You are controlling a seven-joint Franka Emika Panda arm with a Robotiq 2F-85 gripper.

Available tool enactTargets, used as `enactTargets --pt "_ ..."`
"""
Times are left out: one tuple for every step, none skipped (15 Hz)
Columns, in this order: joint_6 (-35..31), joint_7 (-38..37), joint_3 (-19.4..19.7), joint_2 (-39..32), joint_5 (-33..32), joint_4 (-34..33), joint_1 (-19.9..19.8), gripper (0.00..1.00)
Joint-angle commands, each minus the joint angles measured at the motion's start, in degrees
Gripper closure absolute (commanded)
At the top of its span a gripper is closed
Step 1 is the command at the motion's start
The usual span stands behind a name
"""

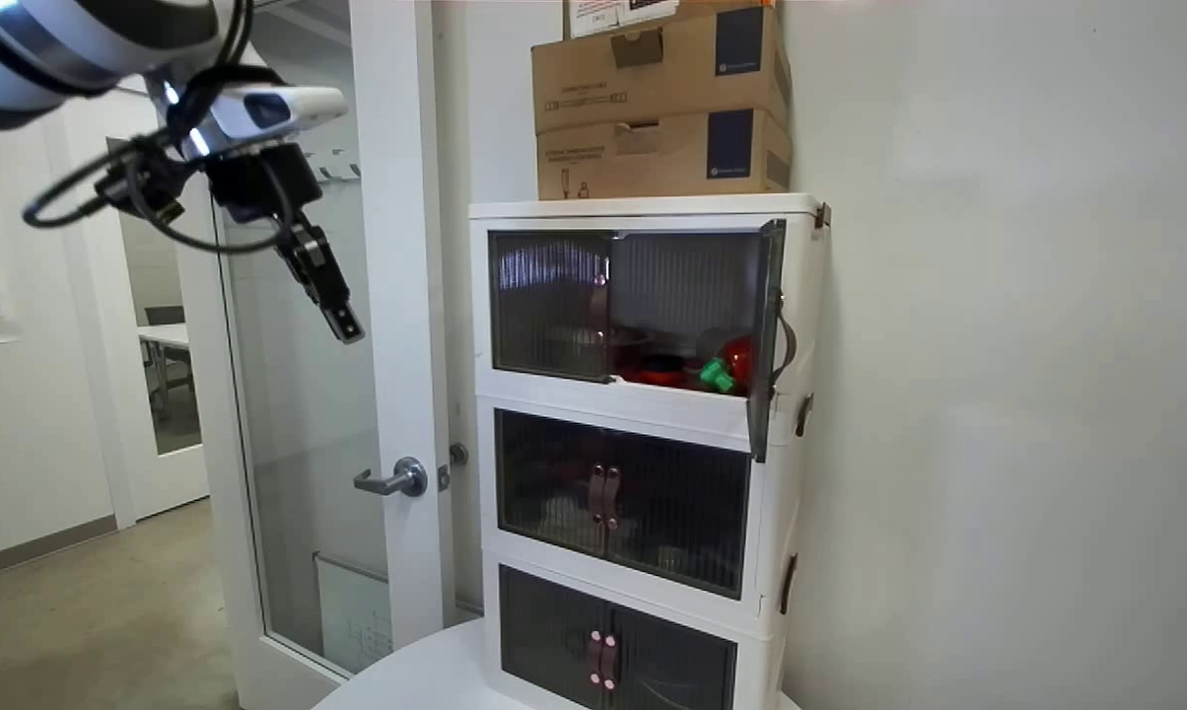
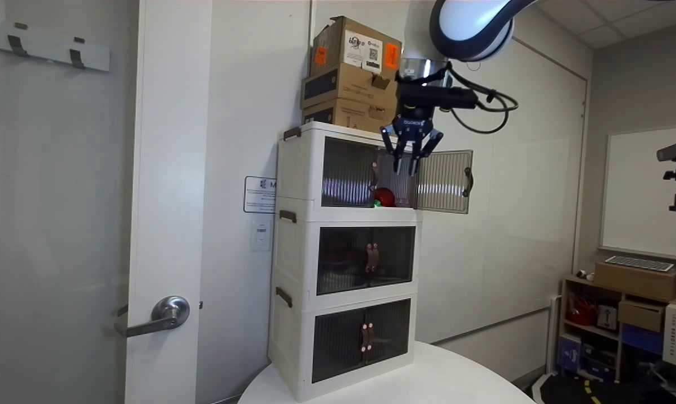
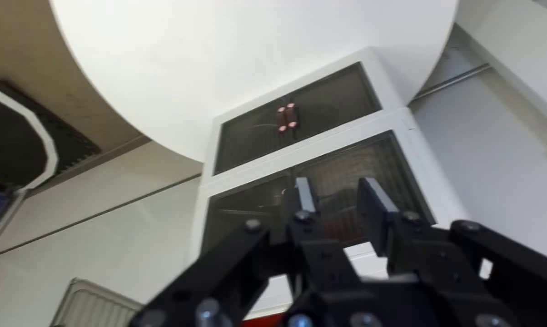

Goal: Close the open cabinet doors

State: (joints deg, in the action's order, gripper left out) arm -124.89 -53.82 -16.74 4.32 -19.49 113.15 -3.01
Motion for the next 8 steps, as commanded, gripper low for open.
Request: enactTargets --pt "15.5 2.6 0.2 5.3 -4.3 -1.7 -0.8 0.38" --pt "20.1 4.5 0.2 5.9 -5.1 -2.7 -1.0 0.30" --pt "24.6 6.3 2.8 6.0 -6.2 -3.9 1.7 0.23" --pt "28.8 8.0 3.1 6.1 -7.2 -5.0 1.6 0.16" --pt "31.6 9.2 3.8 6.2 -8.3 -5.7 1.7 0.07" --pt "32.7 10.2 4.8 6.4 -8.6 -6.1 1.7 0.01" --pt "32.0 10.7 5.9 6.7 -8.3 -6.2 1.5 0.00" --pt "29.7 11.0 7.3 7.0 -7.2 -5.9 1.3 0.00"
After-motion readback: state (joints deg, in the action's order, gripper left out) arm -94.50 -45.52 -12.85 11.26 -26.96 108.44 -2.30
